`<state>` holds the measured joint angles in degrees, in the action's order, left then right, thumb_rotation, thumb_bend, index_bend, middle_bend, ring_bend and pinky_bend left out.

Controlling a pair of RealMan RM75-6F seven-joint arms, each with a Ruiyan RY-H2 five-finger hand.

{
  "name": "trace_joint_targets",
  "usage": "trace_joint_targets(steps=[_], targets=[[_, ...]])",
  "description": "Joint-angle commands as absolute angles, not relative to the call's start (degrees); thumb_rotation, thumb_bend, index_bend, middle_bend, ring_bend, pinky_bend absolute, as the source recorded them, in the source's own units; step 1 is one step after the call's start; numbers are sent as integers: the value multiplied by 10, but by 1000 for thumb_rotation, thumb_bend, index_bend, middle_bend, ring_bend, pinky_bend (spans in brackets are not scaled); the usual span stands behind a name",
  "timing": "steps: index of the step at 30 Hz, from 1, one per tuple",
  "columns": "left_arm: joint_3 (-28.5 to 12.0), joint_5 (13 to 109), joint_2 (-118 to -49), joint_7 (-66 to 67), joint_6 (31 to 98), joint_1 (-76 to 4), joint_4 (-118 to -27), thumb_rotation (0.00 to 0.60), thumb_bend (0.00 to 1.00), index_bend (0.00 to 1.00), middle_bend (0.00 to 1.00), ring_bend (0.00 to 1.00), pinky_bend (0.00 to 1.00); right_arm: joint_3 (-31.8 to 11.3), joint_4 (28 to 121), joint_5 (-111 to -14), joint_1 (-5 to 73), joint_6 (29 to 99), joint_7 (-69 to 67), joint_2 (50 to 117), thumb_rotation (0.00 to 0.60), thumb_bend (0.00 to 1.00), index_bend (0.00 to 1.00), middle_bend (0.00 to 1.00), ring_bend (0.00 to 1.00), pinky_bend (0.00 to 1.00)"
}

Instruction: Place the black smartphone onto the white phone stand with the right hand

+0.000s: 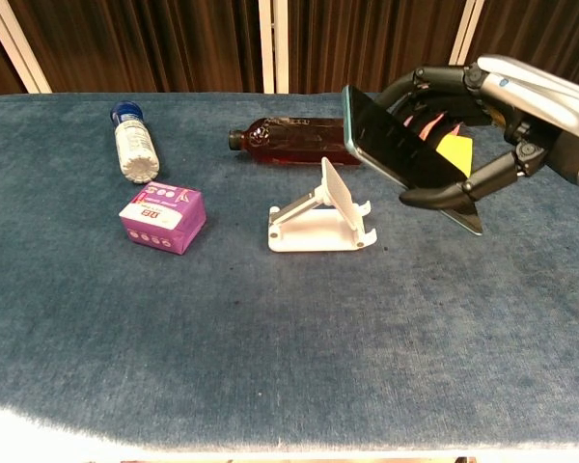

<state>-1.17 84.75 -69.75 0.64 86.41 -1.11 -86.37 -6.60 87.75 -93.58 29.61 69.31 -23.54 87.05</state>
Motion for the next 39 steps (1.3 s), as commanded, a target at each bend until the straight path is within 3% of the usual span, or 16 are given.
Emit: trace_joint_targets(steps=[1,23,39], targets=[[-12,847,-695,10,865,-11,-869,600,178,243,185,93,0,-90,800,-941,339,688,-334,912,600,527,632,457,388,454],[-13,839,-685,30,863,-8,-891,600,178,243,185,93,0,-75,466,-947,411,725,-592,1108,600,525,551,433,321,432],[-14,834,-686,30,858,-10,-889,600,177,242,185,92,0,-60,369,-933,417,738,-661,1162,600,522,489,392,285,408]])
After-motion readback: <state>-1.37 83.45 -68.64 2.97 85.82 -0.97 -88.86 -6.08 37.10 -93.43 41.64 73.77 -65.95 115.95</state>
